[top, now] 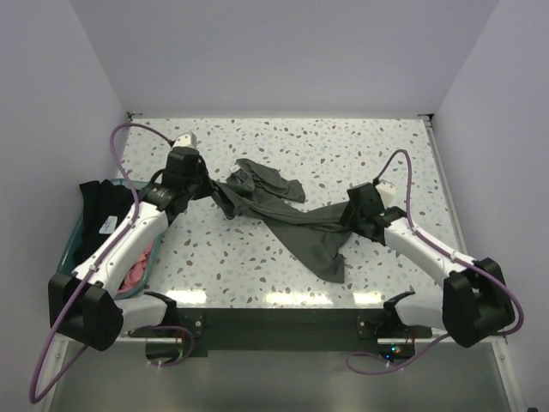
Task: Fold and stack the t-shirts
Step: Flatten the tshirt out
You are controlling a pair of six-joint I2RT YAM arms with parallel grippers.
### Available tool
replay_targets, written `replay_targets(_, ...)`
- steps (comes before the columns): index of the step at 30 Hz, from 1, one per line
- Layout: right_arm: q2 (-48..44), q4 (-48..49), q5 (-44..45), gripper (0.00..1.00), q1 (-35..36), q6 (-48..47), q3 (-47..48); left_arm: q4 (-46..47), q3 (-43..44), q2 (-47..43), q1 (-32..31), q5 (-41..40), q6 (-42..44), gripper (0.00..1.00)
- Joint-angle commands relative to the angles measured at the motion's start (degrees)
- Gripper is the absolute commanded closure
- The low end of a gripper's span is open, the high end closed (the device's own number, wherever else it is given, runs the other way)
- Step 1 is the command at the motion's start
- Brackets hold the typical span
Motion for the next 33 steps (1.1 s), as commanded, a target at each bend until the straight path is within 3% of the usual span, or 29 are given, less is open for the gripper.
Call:
replay_targets(1,3.43,4.34,1.41,0.29,-3.27,-2.07,3.08,1.02,-1.20,-2.10,0.70,0.75,0.90,1.00)
replay_targets(20,17.76,13.13,-2.02,0.35,-7.94,1.88,6.60,3.48,-5.42,-2.80,0.79,2.86,1.25,1.00)
replay_targets(24,19.08,15.24,-1.67,0.47,-7.94,2.50,6.25,3.39,-5.42,-2.89,0.79,2.95,1.43,1.00)
replay_targets(27,19.79,14.99,-0.79,0.65,-7.94,2.50,6.60,3.04,-5.15,-3.06,0.79,2.60,1.60,1.00)
replay_targets(28,19.70,14.72,-0.53,0.77,-8.03,2.50,6.78,2.95,-5.24,-3.24,0.79,2.43,1.69,1.00)
replay_targets(31,18.30,13.06,0.96,0.98,-8.11,1.27,7.92,1.81,-3.93,-3.50,0.79,1.46,2.39,1.00)
replay_targets(33,16.11,10.52,2.10,1.00,-8.20,-0.22,9.85,0.67,-2.35,-4.11,0.79,0.85,3.27,1.00)
